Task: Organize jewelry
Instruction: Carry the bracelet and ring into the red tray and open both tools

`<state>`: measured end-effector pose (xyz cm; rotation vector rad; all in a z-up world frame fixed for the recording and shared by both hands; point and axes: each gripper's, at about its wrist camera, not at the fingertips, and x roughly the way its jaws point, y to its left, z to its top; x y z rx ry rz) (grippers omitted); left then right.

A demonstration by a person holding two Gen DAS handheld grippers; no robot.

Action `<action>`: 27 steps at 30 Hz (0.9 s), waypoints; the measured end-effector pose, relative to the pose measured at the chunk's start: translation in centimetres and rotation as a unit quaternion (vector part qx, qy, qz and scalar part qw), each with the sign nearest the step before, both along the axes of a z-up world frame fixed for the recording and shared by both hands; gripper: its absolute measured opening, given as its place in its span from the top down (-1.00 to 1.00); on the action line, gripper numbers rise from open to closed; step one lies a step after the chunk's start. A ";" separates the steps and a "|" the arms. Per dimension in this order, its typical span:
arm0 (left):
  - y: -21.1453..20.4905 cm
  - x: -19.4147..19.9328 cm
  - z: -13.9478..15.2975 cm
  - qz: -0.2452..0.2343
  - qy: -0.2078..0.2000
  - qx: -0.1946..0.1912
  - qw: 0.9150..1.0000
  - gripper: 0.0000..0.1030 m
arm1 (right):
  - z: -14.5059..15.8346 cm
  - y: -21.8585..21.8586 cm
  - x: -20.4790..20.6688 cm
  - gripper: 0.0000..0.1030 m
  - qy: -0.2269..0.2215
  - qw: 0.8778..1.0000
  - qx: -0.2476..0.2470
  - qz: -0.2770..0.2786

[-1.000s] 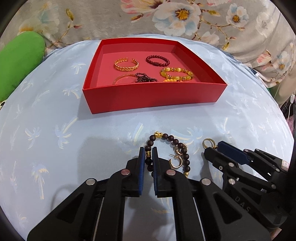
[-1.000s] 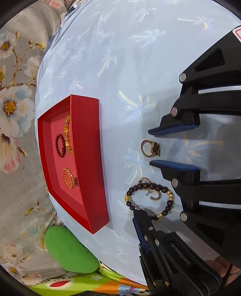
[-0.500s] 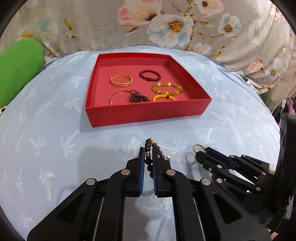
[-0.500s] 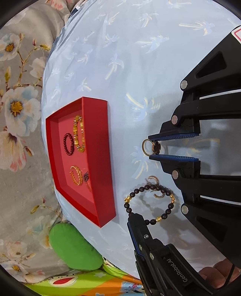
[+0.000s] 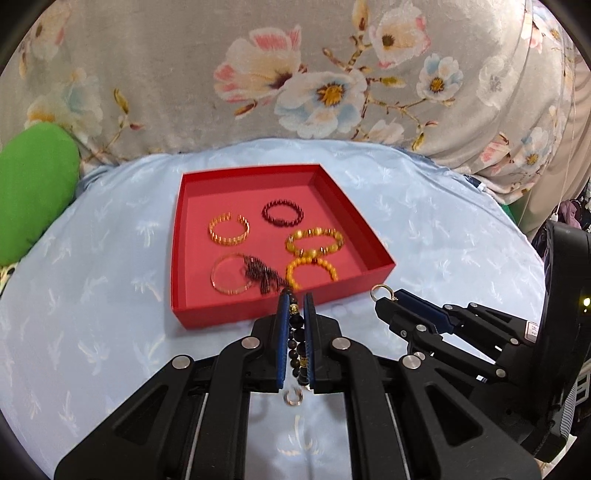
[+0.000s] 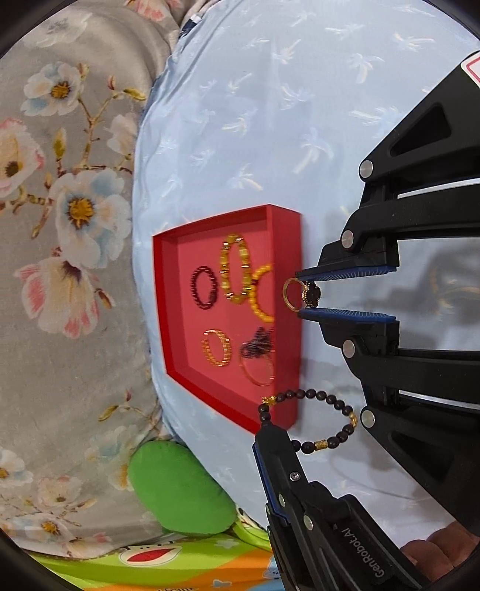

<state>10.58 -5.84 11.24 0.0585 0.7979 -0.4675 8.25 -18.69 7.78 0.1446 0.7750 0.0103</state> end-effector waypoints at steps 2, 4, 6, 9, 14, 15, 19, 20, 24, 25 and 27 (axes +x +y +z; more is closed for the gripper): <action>-0.2 0.8 0.7 0.000 -0.006 -0.001 1.000 0.85 | 0.6 -0.2 0.9 0.73 -0.005 1.000 0.000 0.001; -0.5 1.8 1.3 0.001 -0.015 0.000 1.000 0.85 | 1.1 -0.4 2.0 0.73 -0.010 1.000 -0.003 0.001; -0.8 3.0 1.6 0.002 -0.020 0.004 1.000 0.85 | 1.6 -0.7 3.3 0.73 -0.012 1.000 -0.004 0.001; -1.0 4.6 1.9 0.006 -0.023 0.007 1.000 0.85 | 2.0 -1.2 5.3 0.73 -0.013 1.000 0.004 -0.002; -1.2 8.0 1.7 0.015 -0.021 0.015 1.000 0.85 | 2.3 -1.6 8.8 0.73 -0.011 1.000 0.011 -0.003; -1.3 8.5 1.6 0.017 -0.021 0.016 1.000 0.85 | 2.2 -1.6 9.4 0.73 -0.009 1.000 0.012 -0.002; -1.4 11.2 0.9 0.029 -0.016 0.022 0.999 0.85 | 1.7 -1.8 12.1 0.73 -0.001 1.000 0.008 -0.003; -1.4 11.7 0.7 0.031 -0.014 0.023 0.999 0.85 | 1.5 -1.8 12.8 0.73 0.001 1.000 0.008 -0.003; -1.6 13.9 -0.2 0.037 -0.009 0.031 0.999 0.85 | 0.8 -1.9 14.7 0.73 0.009 1.000 0.011 -0.002; -1.7 14.3 -0.4 0.038 -0.007 0.032 0.999 0.85 | 0.6 -2.0 15.1 0.73 0.011 1.000 0.012 -0.002; -1.9 15.1 -0.8 0.041 -0.005 0.037 0.998 0.85 | 0.3 -2.0 15.9 0.73 0.014 1.000 0.013 -0.001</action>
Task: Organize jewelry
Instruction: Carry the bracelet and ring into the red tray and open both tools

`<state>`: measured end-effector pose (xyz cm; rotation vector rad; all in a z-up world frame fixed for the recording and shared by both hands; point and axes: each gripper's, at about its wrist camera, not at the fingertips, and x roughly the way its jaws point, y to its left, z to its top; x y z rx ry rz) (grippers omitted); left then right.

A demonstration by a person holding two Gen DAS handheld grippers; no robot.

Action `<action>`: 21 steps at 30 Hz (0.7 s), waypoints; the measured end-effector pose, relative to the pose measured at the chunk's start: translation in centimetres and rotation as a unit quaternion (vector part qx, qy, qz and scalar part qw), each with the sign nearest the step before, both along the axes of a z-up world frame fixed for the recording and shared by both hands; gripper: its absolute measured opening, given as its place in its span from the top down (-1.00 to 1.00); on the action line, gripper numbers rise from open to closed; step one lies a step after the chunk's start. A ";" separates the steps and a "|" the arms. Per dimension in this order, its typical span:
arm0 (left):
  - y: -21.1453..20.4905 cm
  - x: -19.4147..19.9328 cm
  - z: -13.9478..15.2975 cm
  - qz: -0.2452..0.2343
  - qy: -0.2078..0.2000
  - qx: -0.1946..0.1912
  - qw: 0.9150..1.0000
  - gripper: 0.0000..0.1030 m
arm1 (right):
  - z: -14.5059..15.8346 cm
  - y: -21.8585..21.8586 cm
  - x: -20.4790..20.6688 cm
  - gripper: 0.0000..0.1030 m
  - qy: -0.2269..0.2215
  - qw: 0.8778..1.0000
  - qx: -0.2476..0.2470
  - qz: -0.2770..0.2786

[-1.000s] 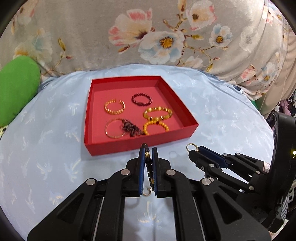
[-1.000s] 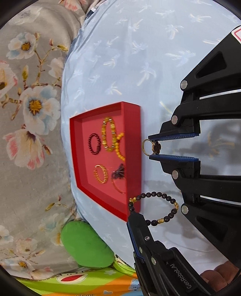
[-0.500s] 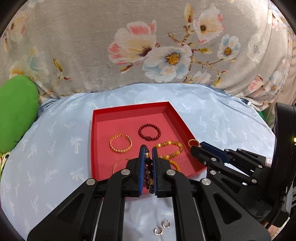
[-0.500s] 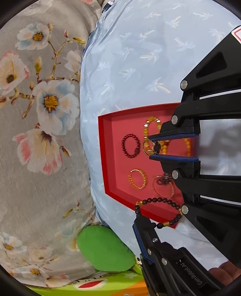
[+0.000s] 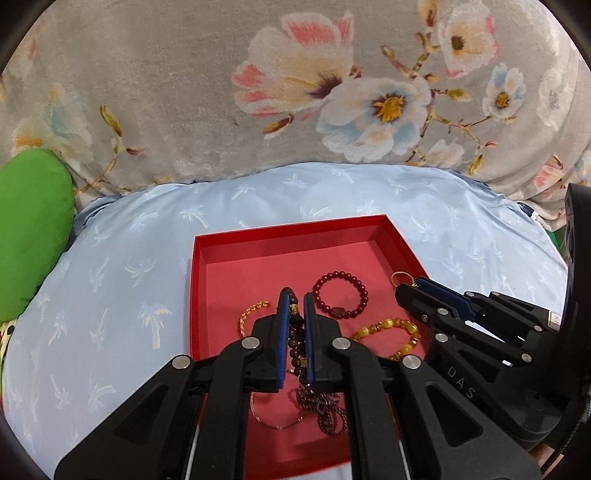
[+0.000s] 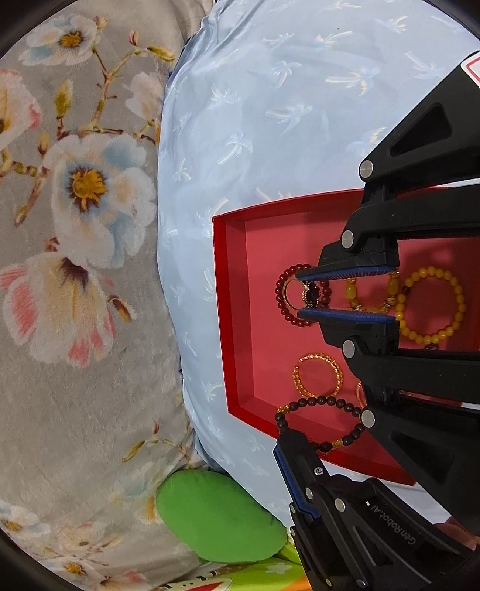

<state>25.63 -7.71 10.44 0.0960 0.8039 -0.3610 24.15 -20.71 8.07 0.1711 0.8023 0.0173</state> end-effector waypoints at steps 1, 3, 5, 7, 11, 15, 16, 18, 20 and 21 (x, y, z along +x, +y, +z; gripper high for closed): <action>-0.1 0.3 -0.1 0.001 0.000 0.002 1.000 0.85 | -0.2 -0.1 0.4 0.73 0.001 1.000 0.001 0.000; -0.2 1.1 -0.5 0.004 0.003 0.003 1.000 0.85 | -0.4 -0.2 1.0 0.73 0.004 1.000 0.004 0.000; -0.3 1.6 -0.8 0.005 0.006 0.003 1.000 0.85 | -0.6 -0.3 1.6 0.73 0.007 1.000 0.007 -0.001; -0.3 2.1 -1.1 0.006 0.008 0.005 1.000 0.85 | -0.7 -0.5 2.2 0.73 0.012 1.000 0.009 -0.002; -0.4 2.9 -1.8 0.007 0.015 0.006 1.000 0.85 | -1.2 -0.5 3.1 0.73 0.022 1.000 0.010 -0.002; -0.5 3.3 -2.3 0.008 0.019 0.007 1.000 0.85 | -1.9 -0.4 3.6 0.73 0.033 0.999 0.006 -0.001; -0.5 3.4 -2.4 0.008 0.019 0.008 1.000 0.85 | -2.0 -0.4 3.6 0.72 0.034 0.999 0.004 0.000; -0.5 3.5 -2.5 0.009 0.020 0.009 1.000 0.85 | -2.1 -0.3 3.8 0.72 0.037 0.999 0.001 0.002; -0.6 3.6 -2.6 0.010 0.022 0.009 1.000 0.85 | -2.4 -0.2 3.9 0.72 0.042 0.999 0.002 0.004; -0.6 3.6 -2.7 0.012 0.022 0.010 1.000 0.85 | -2.5 -0.2 4.0 0.72 0.044 0.999 0.003 0.006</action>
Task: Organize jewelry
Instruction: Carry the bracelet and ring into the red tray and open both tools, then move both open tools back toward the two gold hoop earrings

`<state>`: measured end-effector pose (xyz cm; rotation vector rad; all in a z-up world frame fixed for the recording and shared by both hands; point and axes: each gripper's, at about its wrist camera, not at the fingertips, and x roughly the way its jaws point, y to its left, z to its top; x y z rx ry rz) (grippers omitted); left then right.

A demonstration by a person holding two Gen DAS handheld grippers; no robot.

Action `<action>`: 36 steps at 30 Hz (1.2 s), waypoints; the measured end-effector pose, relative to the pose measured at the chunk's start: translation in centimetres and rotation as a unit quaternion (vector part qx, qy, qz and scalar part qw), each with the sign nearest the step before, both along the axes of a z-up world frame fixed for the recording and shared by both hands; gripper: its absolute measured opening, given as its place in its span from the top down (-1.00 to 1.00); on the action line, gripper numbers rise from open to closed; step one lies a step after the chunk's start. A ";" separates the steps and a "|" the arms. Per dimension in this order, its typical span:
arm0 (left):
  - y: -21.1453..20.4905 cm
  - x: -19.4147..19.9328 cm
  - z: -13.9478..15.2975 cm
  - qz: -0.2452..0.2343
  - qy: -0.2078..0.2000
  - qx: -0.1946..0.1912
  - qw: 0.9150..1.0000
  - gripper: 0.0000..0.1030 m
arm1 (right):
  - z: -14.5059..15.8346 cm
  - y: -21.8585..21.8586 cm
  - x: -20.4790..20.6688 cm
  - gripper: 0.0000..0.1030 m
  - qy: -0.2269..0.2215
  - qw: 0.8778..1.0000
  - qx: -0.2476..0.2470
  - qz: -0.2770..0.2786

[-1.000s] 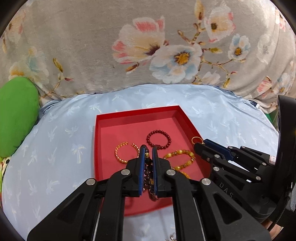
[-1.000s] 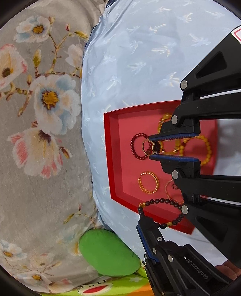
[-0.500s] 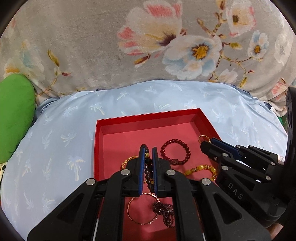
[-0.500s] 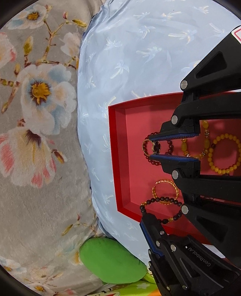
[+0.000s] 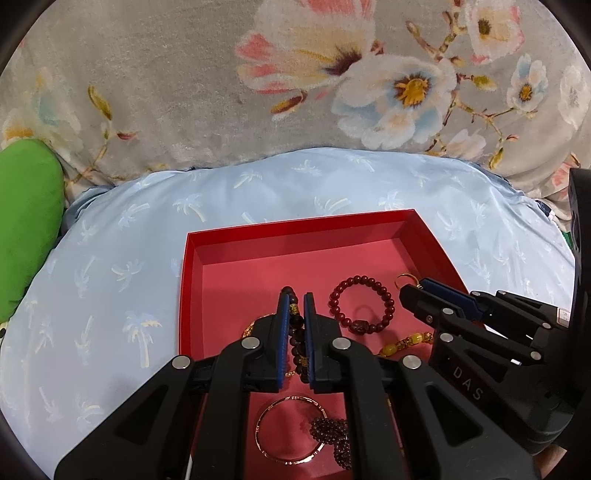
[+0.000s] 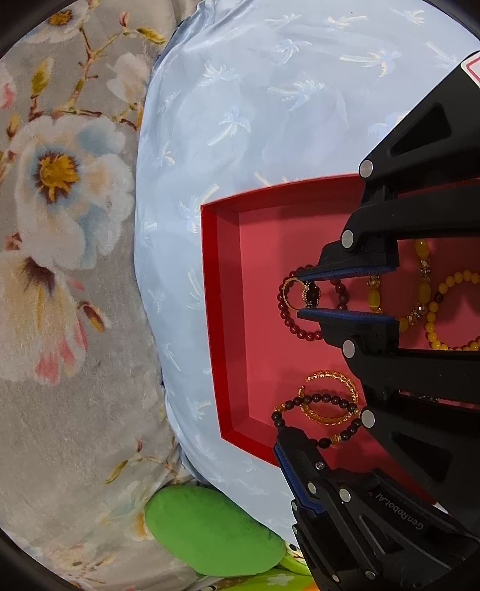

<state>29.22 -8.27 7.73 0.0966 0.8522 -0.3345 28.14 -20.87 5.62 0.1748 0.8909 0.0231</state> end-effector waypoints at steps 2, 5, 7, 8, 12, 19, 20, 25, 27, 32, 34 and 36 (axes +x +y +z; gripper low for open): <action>0.1 0.1 -0.2 0.008 0.003 0.003 1.000 0.83 | 0.0 0.1 -0.1 0.61 -0.002 1.000 -0.003 -0.004; 0.4 0.1 -0.3 0.024 -0.001 0.005 1.000 0.58 | 0.1 0.1 -0.3 0.35 -0.004 1.000 0.000 -0.006; 0.5 -0.1 -0.2 0.027 -0.006 0.009 1.000 0.33 | 0.3 0.2 -0.5 0.31 -0.008 1.000 0.000 -0.006; 0.5 -0.2 -0.2 0.028 -0.008 0.010 1.000 0.30 | 0.5 0.2 -0.5 0.28 -0.010 1.000 0.000 -0.005; 0.6 -0.4 -0.1 0.030 -0.008 0.012 0.999 0.27 | 0.9 0.4 -0.7 0.26 -0.013 1.000 0.000 -0.005; 0.8 -1.1 0.2 0.029 -0.008 0.011 0.999 0.27 | 1.2 0.5 -1.3 0.26 -0.013 1.000 0.000 -0.006; 0.8 -1.3 0.2 0.028 -0.008 0.010 1.000 0.27 | 1.3 0.5 -1.4 0.26 -0.013 1.000 0.000 -0.007; 0.8 -2.4 0.6 0.025 -0.012 0.014 1.000 0.27 | 1.9 0.7 -2.6 0.26 -0.018 1.000 0.000 -0.008; 0.9 -3.0 0.9 0.024 -0.013 0.014 1.000 0.27 | 2.2 0.9 -3.3 0.26 -0.021 1.000 -0.005 -0.008; 1.2 -5.2 1.6 0.020 -0.019 0.015 1.000 0.27 | 3.1 1.2 -5.7 0.26 -0.031 0.999 -0.011 -0.008; 1.4 -6.2 1.9 0.019 -0.021 0.014 1.000 0.27 | 3.4 1.4 -6.9 0.26 -0.035 0.999 -0.014 -0.009; 1.5 -7.3 2.2 0.017 -0.023 0.013 1.000 0.27 | 3.7 1.6 -8.1 0.26 -0.039 0.999 -0.016 -0.009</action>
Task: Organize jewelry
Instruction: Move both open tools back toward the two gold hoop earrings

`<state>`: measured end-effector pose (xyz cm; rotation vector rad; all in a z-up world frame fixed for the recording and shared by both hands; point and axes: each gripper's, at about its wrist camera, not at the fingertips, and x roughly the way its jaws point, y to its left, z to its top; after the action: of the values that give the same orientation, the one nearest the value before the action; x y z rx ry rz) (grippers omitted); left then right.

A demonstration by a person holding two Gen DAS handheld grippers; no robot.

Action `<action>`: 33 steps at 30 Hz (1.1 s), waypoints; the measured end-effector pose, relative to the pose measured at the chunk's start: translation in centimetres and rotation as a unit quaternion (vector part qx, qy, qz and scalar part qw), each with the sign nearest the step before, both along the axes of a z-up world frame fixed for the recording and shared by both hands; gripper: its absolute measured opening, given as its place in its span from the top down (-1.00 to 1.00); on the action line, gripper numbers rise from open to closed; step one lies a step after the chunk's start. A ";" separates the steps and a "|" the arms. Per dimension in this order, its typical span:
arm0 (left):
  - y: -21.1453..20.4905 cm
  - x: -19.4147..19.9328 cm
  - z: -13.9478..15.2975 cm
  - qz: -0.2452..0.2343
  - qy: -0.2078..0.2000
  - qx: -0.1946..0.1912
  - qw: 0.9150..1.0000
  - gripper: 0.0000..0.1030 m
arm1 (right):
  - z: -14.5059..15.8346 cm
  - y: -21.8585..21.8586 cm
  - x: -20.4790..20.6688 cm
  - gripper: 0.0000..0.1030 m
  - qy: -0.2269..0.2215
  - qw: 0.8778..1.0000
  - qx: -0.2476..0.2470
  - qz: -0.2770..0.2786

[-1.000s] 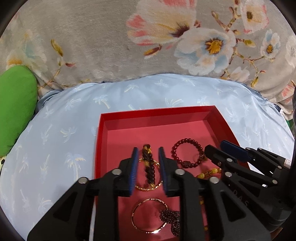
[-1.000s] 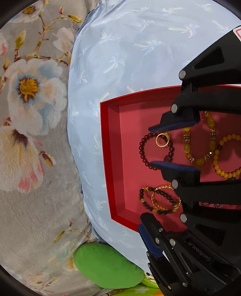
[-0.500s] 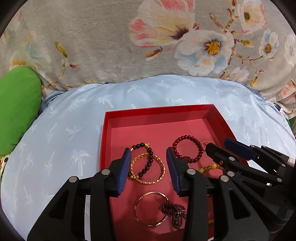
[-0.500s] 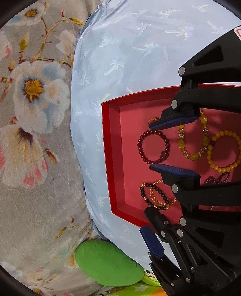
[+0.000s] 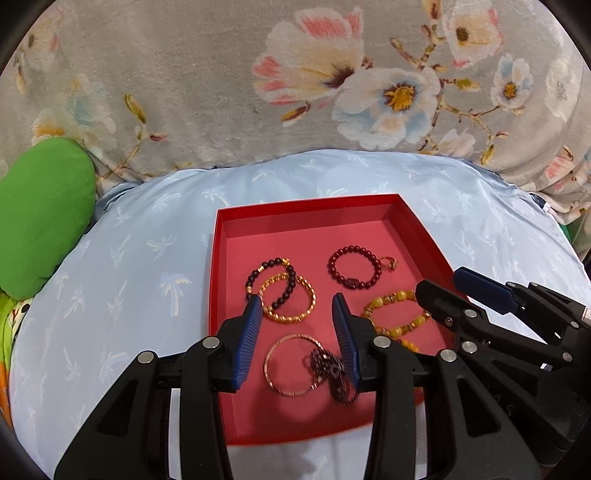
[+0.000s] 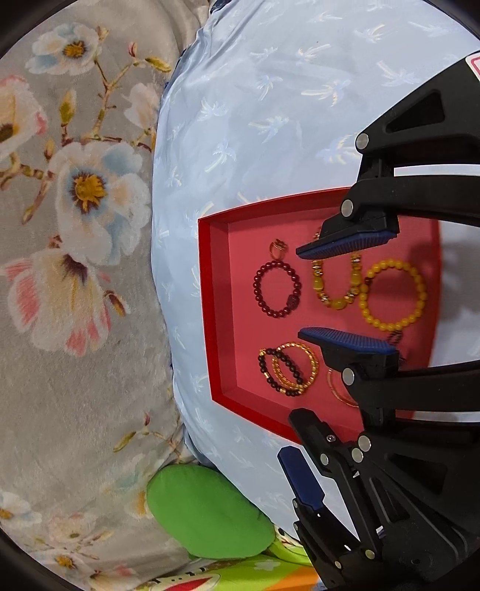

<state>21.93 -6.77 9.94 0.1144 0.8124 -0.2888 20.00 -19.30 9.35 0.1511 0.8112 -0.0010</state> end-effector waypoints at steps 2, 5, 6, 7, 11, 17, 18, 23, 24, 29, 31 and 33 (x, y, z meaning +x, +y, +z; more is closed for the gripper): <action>0.1 -1.3 0.2 -0.002 -0.001 -0.001 1.000 0.27 | 0.3 0.2 -1.4 0.26 -0.004 1.000 -0.003 0.000; 0.3 -3.3 0.4 -0.005 -0.003 -0.003 1.000 0.27 | 0.5 0.5 -3.5 0.26 -0.009 1.000 -0.007 -0.001; 0.4 -3.9 0.4 -0.006 -0.004 -0.002 1.000 0.27 | 0.6 0.5 -4.3 0.26 -0.010 1.000 -0.005 -0.001; 0.4 -4.6 0.4 -0.007 -0.004 -0.003 1.000 0.27 | 0.6 0.6 -4.7 0.26 -0.010 1.000 -0.003 -0.001; 0.8 -6.9 0.0 -0.013 0.003 -0.004 1.000 0.27 | 0.8 0.9 -7.2 0.26 -0.014 1.000 -0.002 -0.002; 1.9 -10.3 -1.1 -0.011 0.018 -0.016 1.000 0.26 | 0.2 1.8 -10.7 0.26 -0.011 1.000 -0.004 0.003; 2.0 -10.8 -1.4 -0.010 0.023 -0.020 1.000 0.26 | -0.1 2.0 -11.3 0.26 -0.009 1.000 -0.003 0.003; 3.1 -13.0 -3.1 -0.001 0.045 -0.031 0.998 0.26 | -1.8 2.5 -13.3 0.26 0.005 1.000 0.010 0.008; 3.2 -13.3 -3.4 0.000 0.049 -0.033 0.998 0.25 | -2.2 2.6 -13.7 0.26 0.009 1.000 0.011 0.009; 3.9 -14.7 -4.9 0.006 0.063 -0.032 0.997 0.25 | -4.0 3.5 -15.3 0.26 0.023 1.000 0.007 0.011; 4.2 -15.0 -5.5 0.007 0.068 -0.031 0.997 0.25 | -4.6 3.9 -15.7 0.26 0.027 1.000 0.001 0.012; 4.4 -15.4 -6.4 0.007 0.076 -0.029 0.997 0.25 | -5.4 4.1 -16.0 0.26 0.033 0.999 -0.001 0.015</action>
<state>6.50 -2.35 3.57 0.0321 0.9535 -0.3098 4.00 -15.15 3.99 0.1384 0.8796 0.0210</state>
